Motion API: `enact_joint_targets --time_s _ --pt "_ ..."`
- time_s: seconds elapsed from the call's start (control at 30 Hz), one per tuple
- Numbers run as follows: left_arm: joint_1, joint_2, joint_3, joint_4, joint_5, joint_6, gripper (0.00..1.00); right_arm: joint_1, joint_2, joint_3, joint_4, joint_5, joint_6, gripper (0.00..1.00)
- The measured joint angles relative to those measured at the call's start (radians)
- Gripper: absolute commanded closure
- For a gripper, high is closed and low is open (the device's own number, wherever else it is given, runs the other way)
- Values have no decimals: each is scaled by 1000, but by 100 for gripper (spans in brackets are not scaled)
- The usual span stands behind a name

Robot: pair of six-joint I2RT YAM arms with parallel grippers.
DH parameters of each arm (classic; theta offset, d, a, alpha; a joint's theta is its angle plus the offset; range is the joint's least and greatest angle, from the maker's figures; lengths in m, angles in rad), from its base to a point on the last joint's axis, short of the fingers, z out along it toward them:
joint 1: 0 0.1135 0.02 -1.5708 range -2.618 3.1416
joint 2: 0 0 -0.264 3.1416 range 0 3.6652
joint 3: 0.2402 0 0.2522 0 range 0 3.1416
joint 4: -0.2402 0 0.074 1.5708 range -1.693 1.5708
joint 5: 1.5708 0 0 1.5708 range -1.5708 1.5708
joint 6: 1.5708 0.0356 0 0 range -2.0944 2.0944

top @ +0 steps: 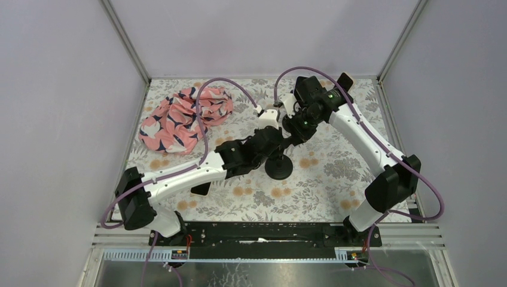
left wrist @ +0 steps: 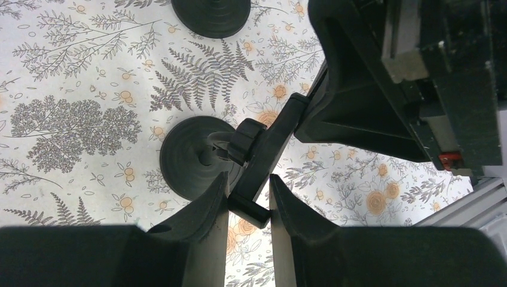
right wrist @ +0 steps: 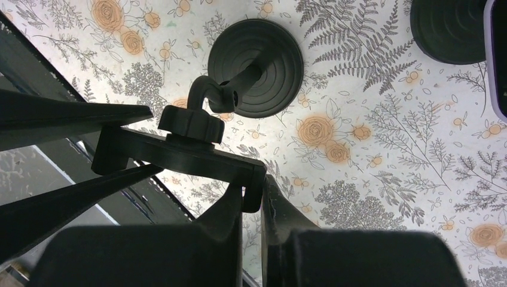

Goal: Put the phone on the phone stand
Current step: Adjust the phone stand at the center of the board.

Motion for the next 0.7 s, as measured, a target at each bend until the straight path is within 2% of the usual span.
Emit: enact_joint_targets --time_s 0.33,0.7 --pt "63 -142 -174 156 100 -3 100 -16 -6 -16 45 -93 14 100" --pt "90 -156 -194 170 167 29 100 -46 -13 -56 75 -144 13 100"
